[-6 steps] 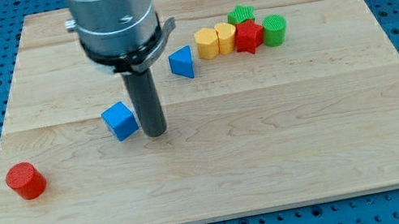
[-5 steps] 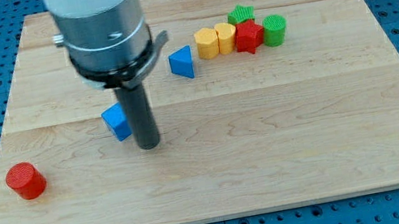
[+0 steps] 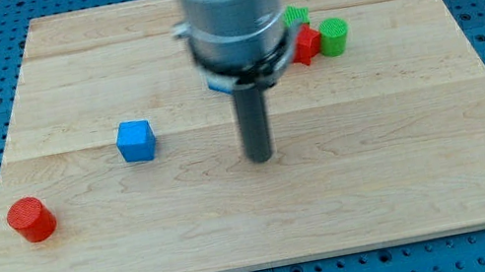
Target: Separate the yellow blocks
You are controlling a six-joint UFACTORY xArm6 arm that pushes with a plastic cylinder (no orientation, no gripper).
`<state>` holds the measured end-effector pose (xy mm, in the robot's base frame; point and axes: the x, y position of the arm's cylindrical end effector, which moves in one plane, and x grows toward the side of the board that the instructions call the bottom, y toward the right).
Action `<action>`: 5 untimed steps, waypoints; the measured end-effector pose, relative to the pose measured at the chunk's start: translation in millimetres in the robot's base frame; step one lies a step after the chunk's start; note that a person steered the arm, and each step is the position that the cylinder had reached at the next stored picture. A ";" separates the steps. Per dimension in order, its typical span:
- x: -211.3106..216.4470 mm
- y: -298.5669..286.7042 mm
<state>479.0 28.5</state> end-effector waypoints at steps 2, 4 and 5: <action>-101.3 -13.6; -131.3 -13.9; -141.4 1.9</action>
